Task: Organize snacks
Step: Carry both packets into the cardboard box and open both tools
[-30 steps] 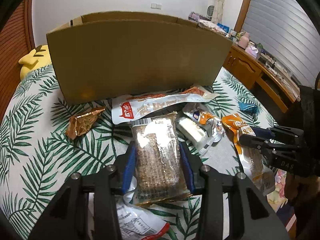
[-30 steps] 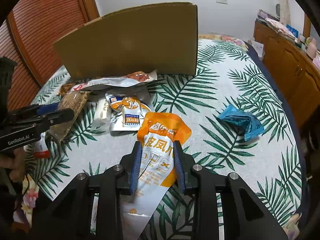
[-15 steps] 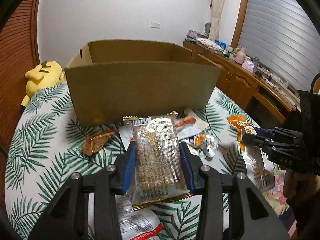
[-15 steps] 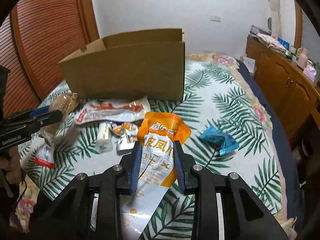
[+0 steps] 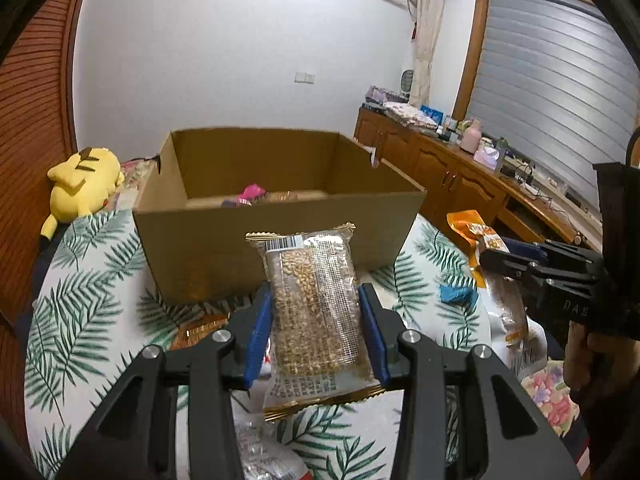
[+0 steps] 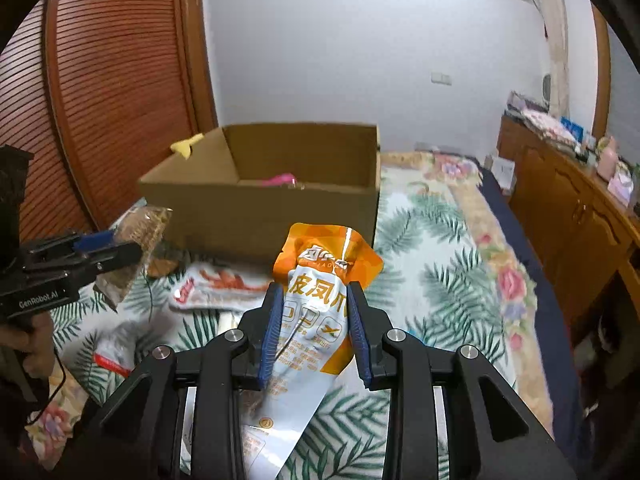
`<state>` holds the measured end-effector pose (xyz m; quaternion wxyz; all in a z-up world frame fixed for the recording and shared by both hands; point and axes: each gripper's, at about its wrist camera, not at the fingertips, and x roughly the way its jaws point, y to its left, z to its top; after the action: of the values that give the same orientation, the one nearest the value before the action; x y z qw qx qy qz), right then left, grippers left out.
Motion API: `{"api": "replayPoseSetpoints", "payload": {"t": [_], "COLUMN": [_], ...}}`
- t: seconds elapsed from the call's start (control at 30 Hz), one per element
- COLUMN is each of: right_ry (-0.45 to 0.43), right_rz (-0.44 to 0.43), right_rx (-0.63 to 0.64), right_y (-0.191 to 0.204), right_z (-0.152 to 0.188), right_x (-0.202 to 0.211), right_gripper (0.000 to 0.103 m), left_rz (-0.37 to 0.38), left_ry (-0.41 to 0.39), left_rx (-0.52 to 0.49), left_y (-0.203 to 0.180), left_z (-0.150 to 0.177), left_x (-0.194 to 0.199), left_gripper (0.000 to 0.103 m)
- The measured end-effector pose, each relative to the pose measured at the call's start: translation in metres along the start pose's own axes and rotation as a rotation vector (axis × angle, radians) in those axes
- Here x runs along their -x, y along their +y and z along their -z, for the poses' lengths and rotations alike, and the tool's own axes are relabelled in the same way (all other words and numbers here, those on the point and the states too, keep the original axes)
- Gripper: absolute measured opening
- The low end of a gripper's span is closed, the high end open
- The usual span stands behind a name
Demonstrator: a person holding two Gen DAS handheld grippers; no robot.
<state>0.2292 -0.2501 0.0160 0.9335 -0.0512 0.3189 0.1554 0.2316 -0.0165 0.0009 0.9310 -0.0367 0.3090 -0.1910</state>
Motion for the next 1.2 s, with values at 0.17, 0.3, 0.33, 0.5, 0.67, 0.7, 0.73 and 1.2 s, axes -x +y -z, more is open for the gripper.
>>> {"api": "replayPoseSetpoints", "payload": {"t": [0.17, 0.3, 0.33, 0.5, 0.67, 0.7, 0.73, 1.2], "right_ry": [-0.045, -0.069, -0.075, -0.100, -0.137, -0.143, -0.154, -0.167], "right_rz": [-0.003, -0.007, -0.008, -0.017, -0.021, -0.023, -0.027, -0.052], "right_rx": [0.040, 0.070, 0.077, 0.105, 0.125, 0.129, 0.133, 0.149], "right_y": [0.001, 0.002, 0.003, 0.007, 0.012, 0.013, 0.014, 0.013], "right_z": [-0.029, -0.047, -0.051, -0.074, -0.103, -0.108, -0.115, -0.158], "right_x": [-0.002, -0.010, -0.013, -0.026, -0.038, -0.040, -0.043, -0.097], "right_gripper": [0.031, 0.031, 0.031, 0.031, 0.031, 0.031, 0.031, 0.029], "left_rz": [0.000, -0.008, -0.010, -0.021, -0.014, -0.019, -0.018, -0.032], "left_ry": [-0.040, -0.065, -0.070, -0.089, -0.097, -0.105, -0.109, -0.079], "left_rx": [-0.009, -0.011, -0.010, -0.015, -0.039, -0.052, -0.057, -0.040], "left_y": [0.007, 0.018, 0.021, 0.035, 0.041, 0.042, 0.043, 0.078], "left_z": [-0.020, -0.033, -0.037, -0.058, -0.084, -0.090, -0.094, -0.118], "left_x": [-0.003, -0.010, -0.012, -0.022, -0.034, -0.036, -0.038, -0.086], "left_gripper": [0.041, 0.041, 0.041, 0.041, 0.041, 0.041, 0.042, 0.042]}}
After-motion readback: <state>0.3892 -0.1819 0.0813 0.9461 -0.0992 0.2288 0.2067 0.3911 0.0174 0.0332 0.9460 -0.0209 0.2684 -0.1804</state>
